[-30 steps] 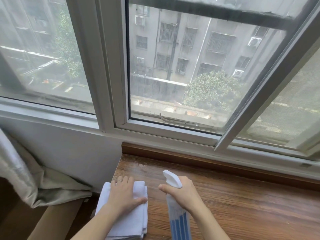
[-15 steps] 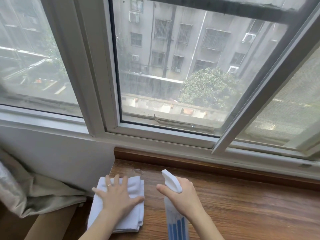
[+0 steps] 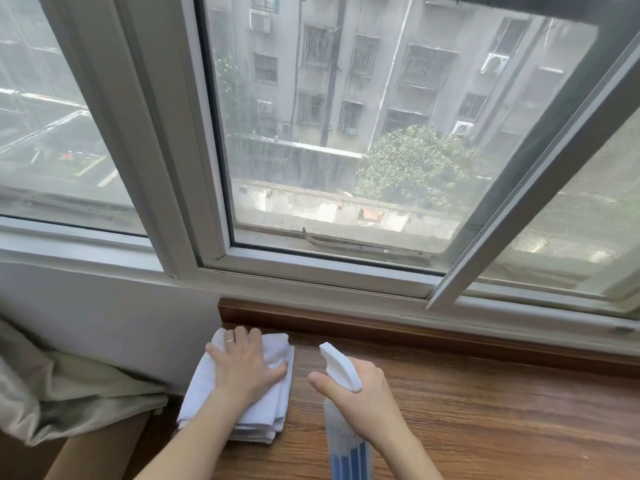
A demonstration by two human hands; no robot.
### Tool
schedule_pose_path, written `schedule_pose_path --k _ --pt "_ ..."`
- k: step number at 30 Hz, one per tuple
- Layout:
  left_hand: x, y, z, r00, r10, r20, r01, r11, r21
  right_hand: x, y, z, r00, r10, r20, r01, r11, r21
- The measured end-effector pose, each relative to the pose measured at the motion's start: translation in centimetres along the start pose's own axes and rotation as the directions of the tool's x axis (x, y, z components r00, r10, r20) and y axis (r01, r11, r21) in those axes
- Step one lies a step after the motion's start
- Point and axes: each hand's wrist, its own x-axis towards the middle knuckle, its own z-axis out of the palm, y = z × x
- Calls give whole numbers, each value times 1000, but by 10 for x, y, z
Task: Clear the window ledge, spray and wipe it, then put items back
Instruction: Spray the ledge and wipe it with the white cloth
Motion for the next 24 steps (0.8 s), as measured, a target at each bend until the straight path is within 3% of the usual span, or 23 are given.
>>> schedule_pose_path --k 9,16,21,24 --pt "20 11 -5 999 -19 49 18 1000 13 7 4 -6 1000 3 19 -3 1000 -10" --pt "-11 -3 -2 992 50 115 -48 999 -21 11 1 -5 1000 -4 23 5 999 -46" --pt "-56 -2 2 968 -29 250 28 1000 9 9 -4 -4 999 -11 42 12 999 -38" --pt "-62 5 3 970 -68 231 66 998 15 9 -6 -4 999 -9 43 10 1000 -29"
